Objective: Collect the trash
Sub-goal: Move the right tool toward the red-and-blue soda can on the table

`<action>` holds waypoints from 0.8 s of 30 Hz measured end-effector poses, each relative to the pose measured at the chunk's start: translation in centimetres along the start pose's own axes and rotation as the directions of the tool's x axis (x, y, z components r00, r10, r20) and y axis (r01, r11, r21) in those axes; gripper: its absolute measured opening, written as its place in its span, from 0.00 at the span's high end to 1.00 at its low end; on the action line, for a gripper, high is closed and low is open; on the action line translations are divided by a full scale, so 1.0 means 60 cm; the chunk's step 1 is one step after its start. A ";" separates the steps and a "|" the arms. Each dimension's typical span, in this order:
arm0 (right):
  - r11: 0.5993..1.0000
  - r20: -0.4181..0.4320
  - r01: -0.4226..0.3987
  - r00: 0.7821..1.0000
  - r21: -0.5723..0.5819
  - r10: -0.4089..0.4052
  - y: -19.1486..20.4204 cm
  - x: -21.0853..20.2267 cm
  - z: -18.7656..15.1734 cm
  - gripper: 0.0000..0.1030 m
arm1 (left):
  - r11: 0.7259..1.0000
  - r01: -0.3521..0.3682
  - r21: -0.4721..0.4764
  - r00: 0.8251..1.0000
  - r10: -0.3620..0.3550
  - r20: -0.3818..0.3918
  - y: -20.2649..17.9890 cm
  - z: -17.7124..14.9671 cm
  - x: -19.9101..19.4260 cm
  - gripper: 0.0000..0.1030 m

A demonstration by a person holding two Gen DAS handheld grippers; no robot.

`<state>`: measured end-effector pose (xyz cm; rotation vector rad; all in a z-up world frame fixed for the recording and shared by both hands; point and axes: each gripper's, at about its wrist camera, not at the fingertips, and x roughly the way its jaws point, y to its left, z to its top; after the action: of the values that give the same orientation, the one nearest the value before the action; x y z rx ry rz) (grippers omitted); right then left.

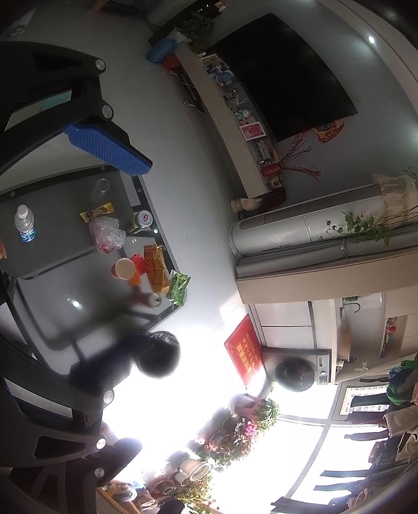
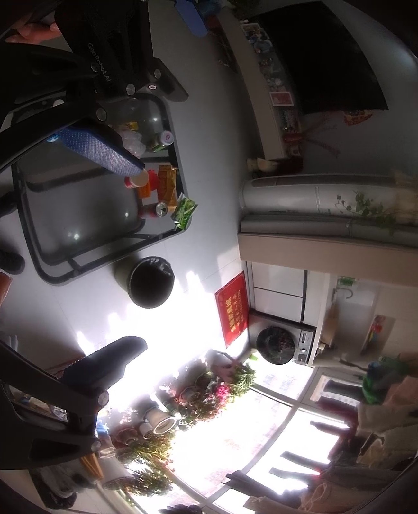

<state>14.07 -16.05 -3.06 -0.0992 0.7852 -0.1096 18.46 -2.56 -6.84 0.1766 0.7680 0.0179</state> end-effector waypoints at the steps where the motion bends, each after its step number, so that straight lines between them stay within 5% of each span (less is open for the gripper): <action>1: 1.000 0.005 0.001 1.000 -0.026 -0.001 0.006 0.003 -0.002 0.06 | 1.000 -0.006 -0.005 1.000 0.006 -0.004 0.001 -0.001 0.003 0.06; 12: 0.995 -0.038 -0.091 0.995 -0.045 0.089 -0.052 0.081 0.024 0.06 | 0.984 -0.150 -0.099 0.988 0.146 -0.046 -0.021 0.014 0.026 0.06; 24: 0.900 -0.016 -0.345 0.935 -0.267 0.353 -0.142 0.205 0.088 0.06 | 0.897 -0.372 -0.239 0.923 0.329 -0.198 -0.121 0.038 0.090 0.06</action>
<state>25.95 -25.87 -6.82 -0.2123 0.7708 0.3405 23.54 -9.61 -10.15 0.0496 0.8703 0.4859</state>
